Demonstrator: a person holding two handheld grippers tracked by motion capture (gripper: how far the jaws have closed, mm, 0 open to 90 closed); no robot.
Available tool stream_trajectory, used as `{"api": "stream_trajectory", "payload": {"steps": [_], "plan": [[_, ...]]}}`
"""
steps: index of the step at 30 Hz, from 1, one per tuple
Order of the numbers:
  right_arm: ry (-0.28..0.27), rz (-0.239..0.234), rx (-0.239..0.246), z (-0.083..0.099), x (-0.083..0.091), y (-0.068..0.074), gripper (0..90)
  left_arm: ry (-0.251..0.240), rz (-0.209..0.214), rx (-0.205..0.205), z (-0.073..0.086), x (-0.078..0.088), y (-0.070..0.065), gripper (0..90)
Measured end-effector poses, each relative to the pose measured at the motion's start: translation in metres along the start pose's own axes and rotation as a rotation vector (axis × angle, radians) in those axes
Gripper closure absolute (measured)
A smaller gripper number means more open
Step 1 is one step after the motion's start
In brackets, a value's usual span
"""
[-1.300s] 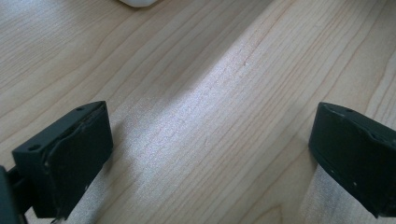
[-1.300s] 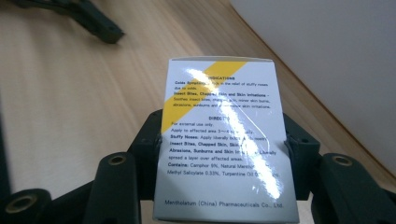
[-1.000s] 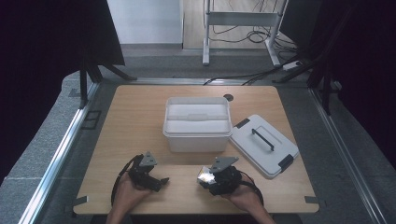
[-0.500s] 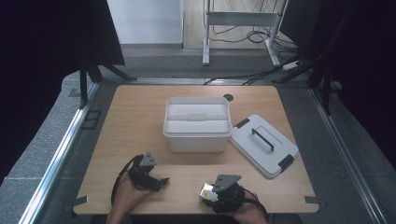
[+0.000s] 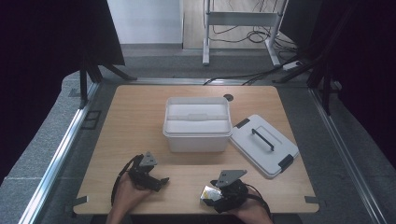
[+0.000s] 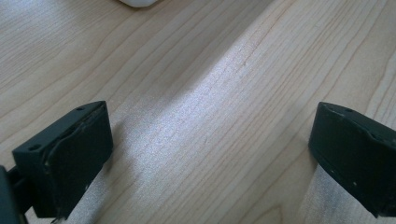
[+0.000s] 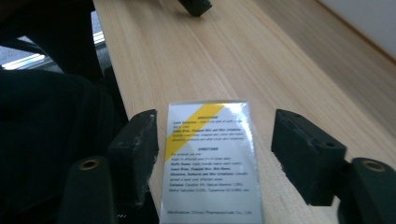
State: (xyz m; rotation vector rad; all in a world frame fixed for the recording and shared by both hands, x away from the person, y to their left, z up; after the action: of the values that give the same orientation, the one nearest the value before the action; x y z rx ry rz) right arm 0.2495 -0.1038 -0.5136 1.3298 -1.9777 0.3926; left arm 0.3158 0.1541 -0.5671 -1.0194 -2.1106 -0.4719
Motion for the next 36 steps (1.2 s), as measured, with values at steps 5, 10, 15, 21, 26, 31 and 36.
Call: {"api": "stream_trajectory", "payload": {"steps": [5,10,15,21,26,31,36], "plan": [[-0.021,0.008,-0.007,-0.008,0.005,-0.006,29.4,0.0,0.0,0.0,0.0,0.0,0.0,0.0],[-0.037,0.036,-0.017,-0.013,0.009,-0.018,28.5,0.0,0.0,0.0,0.0,0.0,0.0,0.0],[-0.055,0.074,-0.039,-0.014,0.014,-0.034,27.8,-0.002,0.001,0.003,0.0,0.0,0.0,0.0],[-0.085,0.141,-0.09,-0.012,0.021,-0.061,22.9,-0.002,0.0,0.003,-0.001,0.0,0.0,0.0],[-0.099,0.169,-0.138,-0.01,0.021,-0.078,13.8,-0.003,0.014,0.003,-0.003,-0.001,0.001,0.0],[-0.112,0.211,-0.172,-0.01,0.019,-0.093,2.2,-0.01,0.029,-0.012,-0.014,0.003,0.003,0.0],[-0.119,0.222,-0.18,-0.014,0.016,-0.105,0.0,-0.022,0.021,-0.023,-0.03,0.011,0.01,0.0]]}}
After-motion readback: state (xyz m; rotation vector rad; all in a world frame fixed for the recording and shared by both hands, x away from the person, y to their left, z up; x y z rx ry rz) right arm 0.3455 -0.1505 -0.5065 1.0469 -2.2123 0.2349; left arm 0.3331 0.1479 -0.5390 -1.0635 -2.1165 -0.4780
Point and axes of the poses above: each handheld gripper's, and its own axes: x roughly backward along the jaws, z roughly out of its underside, y roughly to its left, the point moved 6 cm from there along -x, roughly forward along the jaws, and after that the axes turned 4 degrees about -x, right-handed, at the moved point
